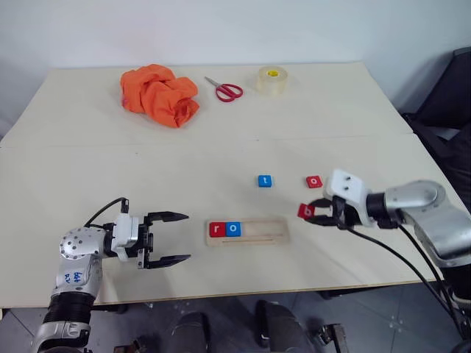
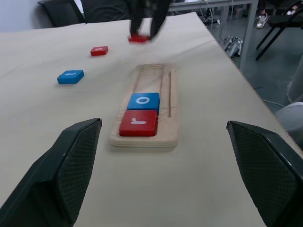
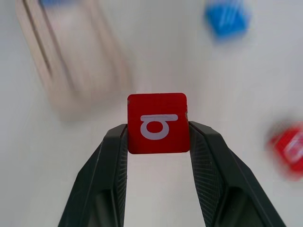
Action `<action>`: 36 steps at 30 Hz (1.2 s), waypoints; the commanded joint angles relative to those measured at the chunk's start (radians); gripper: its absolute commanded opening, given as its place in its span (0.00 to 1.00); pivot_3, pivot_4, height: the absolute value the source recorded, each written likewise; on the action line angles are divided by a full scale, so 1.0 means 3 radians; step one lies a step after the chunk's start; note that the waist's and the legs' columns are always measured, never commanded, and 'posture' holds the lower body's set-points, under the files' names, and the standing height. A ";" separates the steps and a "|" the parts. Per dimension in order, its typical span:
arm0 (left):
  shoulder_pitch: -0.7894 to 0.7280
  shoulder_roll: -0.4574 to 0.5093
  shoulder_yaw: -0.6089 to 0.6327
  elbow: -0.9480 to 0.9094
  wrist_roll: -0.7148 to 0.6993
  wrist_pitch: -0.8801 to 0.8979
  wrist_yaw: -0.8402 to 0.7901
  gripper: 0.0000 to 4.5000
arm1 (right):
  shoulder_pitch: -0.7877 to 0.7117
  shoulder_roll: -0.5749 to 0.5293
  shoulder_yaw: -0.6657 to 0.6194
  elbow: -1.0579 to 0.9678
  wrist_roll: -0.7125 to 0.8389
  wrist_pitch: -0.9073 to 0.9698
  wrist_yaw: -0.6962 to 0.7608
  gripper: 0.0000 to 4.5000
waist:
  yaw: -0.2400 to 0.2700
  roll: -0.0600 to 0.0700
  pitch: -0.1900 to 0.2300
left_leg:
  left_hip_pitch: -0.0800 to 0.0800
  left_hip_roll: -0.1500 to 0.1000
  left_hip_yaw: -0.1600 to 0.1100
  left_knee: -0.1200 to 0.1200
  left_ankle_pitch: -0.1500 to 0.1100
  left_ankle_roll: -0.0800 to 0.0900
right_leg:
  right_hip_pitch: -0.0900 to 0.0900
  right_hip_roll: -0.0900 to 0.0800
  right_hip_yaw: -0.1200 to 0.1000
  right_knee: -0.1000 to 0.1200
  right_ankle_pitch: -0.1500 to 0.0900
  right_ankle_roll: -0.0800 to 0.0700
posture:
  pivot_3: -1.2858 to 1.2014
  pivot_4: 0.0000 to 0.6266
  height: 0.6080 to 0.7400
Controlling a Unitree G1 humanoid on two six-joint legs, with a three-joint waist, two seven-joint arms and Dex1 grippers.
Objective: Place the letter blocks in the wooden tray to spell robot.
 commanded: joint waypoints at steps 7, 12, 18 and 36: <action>-0.0041 0.0010 0.0034 0.0002 -0.0020 -0.0053 -0.0002 1.00 | -0.0577 0.0427 0.0864 -0.0233 -0.0125 0.0487 -0.0019 0.32 | 0.0007 0.0000 0.0000 | -0.0010 -0.0003 0.0001 0.0000 0.0000 0.0000 | -0.0007 -0.0004 0.0000 0.0000 -0.0001 -0.0001 | 0.52 0.24 1.00; 0.0040 0.0012 0.0058 -0.0074 -0.0035 -0.0057 0.0041 1.00 | -0.0772 0.0568 0.1114 -0.0208 -0.0206 0.0572 -0.0044 0.32 | 0.0005 0.0000 0.0000 | -0.0010 -0.0003 0.0002 0.0000 0.0000 0.0000 | -0.0008 -0.0003 0.0000 0.0001 -0.0001 -0.0001 | 0.52 0.24 1.00; 0.0144 0.0009 0.0066 -0.0179 -0.0047 -0.0048 0.0106 1.00 | -0.0848 0.0679 0.1289 -0.0169 -0.0283 0.0609 -0.0073 0.32 | 0.0004 0.0000 0.0000 | -0.0010 -0.0002 0.0002 0.0001 0.0000 0.0000 | -0.0008 -0.0003 0.0000 0.0003 -0.0001 -0.0001 | 0.52 0.24 1.00; 0.0220 0.0042 0.0125 -0.0261 -0.0073 -0.0026 0.0153 1.00 | -0.0914 0.0883 0.1419 0.0124 -0.0499 0.0391 -0.0098 0.32 | 0.0001 0.0000 0.0000 | -0.0009 -0.0002 0.0003 0.0002 0.0000 0.0000 | -0.0009 -0.0003 0.0000 0.0008 -0.0001 -0.0001 | 0.52 0.24 1.00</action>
